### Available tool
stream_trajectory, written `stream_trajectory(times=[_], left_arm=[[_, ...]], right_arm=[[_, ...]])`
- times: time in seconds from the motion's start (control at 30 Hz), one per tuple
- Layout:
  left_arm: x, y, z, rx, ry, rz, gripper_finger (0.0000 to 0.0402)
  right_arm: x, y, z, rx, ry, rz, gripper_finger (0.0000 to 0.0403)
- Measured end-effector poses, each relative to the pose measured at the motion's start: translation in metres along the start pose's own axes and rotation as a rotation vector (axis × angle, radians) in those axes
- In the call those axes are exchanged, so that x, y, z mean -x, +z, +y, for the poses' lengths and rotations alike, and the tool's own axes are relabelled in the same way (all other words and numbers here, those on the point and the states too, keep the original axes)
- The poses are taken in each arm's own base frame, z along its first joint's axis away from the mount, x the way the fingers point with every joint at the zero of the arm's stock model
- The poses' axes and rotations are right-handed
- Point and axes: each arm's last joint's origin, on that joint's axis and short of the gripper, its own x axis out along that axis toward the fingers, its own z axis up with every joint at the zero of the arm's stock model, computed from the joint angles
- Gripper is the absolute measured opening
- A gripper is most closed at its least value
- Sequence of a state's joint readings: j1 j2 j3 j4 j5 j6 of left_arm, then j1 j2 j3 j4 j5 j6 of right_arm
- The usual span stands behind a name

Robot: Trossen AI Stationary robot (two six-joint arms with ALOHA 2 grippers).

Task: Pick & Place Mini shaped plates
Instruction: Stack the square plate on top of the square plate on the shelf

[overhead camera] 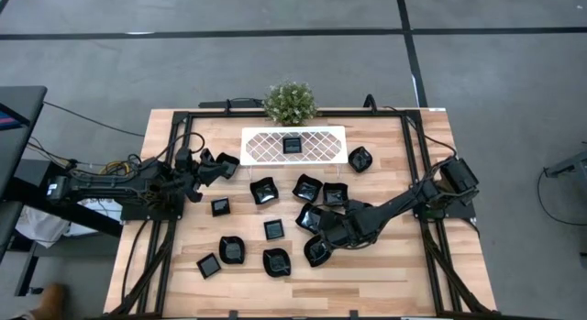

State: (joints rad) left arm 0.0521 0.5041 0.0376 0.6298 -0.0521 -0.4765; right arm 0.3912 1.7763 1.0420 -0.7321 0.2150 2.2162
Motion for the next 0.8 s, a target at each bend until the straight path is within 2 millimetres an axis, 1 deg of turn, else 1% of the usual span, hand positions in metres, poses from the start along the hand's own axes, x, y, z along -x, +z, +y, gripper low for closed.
stream_trajectory(times=[0.13, 0.33, 0.57, 0.8], left_arm=[[0.0, 0.0, 0.0, 0.0, 0.0, 0.0, 0.0012], [0.0, 0.0, 0.0, 0.0, 0.0, 0.0, 0.0012], [0.0, 0.0, 0.0, 0.0, 0.0, 0.0, 0.0012], [0.0, 0.0, 0.0, 0.0, 0.0, -0.001, 0.0012]], right_arm=[[0.003, -0.001, 0.002, 0.001, -0.003, -0.002, 0.0054], [0.011, 0.001, 0.002, 0.039, -0.058, -0.043, 0.0034], [0.012, 0.0, 0.001, 0.048, -0.053, -0.049, 0.0005], [0.016, -0.003, 0.003, 0.053, -0.043, -0.043, 0.0006]])
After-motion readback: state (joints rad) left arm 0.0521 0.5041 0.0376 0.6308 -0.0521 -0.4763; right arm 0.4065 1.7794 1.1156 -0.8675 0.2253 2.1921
